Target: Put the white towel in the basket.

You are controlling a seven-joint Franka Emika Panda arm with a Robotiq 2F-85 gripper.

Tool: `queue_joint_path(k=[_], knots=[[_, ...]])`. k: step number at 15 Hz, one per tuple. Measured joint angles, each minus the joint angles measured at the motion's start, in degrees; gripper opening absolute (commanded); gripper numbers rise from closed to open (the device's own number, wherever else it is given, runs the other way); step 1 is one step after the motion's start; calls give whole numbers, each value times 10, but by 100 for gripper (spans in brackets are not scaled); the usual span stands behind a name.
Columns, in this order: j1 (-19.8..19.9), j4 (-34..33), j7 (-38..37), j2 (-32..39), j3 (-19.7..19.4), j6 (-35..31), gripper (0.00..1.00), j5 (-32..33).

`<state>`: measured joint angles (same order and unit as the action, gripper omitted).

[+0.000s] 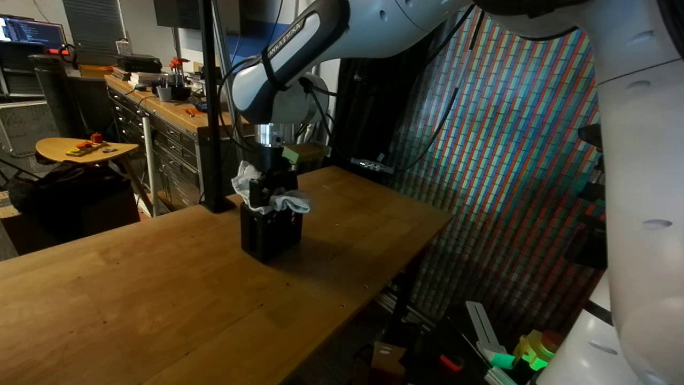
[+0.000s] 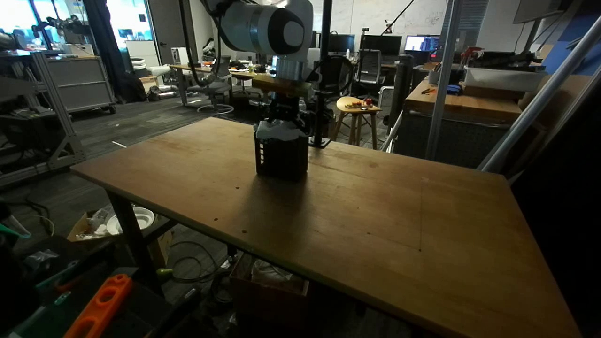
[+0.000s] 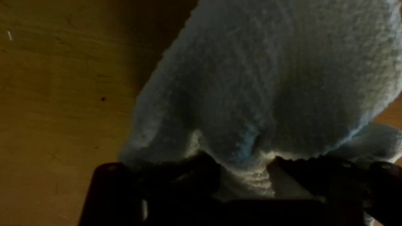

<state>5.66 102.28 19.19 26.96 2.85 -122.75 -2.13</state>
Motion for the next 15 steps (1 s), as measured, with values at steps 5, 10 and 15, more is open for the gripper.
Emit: queue_joint_path(k=[5, 10, 15], knots=[[-18, 5, -16, -1, 0, 2, 71, 14], [-41, 3, -44, -3, 0, 10, 31, 38], [-65, -2, -63, -7, 0, 21, 1, 59]])
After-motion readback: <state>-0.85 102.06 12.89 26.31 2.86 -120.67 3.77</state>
